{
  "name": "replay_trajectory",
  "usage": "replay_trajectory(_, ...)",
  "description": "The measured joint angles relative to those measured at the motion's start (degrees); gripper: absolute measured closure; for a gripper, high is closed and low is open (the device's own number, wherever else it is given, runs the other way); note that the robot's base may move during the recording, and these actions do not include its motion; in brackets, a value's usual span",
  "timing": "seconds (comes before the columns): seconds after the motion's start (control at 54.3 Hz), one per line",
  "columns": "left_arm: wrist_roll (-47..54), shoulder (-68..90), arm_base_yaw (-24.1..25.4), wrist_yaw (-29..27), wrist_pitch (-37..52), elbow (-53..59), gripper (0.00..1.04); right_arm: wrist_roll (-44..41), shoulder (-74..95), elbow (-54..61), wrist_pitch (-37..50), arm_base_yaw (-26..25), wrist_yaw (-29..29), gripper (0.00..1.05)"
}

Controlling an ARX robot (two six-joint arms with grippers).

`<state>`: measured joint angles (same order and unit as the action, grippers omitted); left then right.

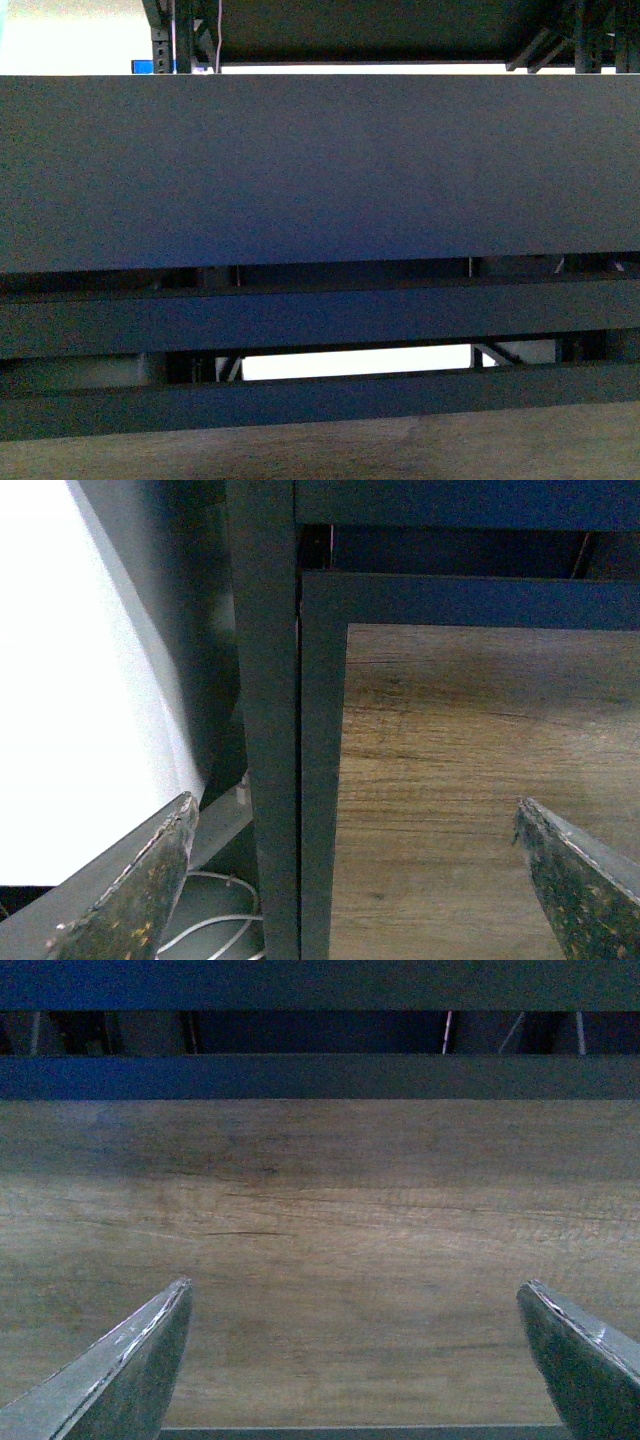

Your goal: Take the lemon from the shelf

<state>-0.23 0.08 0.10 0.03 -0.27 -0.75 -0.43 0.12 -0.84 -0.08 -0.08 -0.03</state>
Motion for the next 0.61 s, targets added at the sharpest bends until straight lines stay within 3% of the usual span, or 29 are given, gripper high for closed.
replay_trajectory(0.608, 0.0, 0.0, 0.0, 0.0, 0.0, 0.0, 0.08, 0.0, 0.0, 0.0, 0.0, 0.0, -0.1, 0.07)
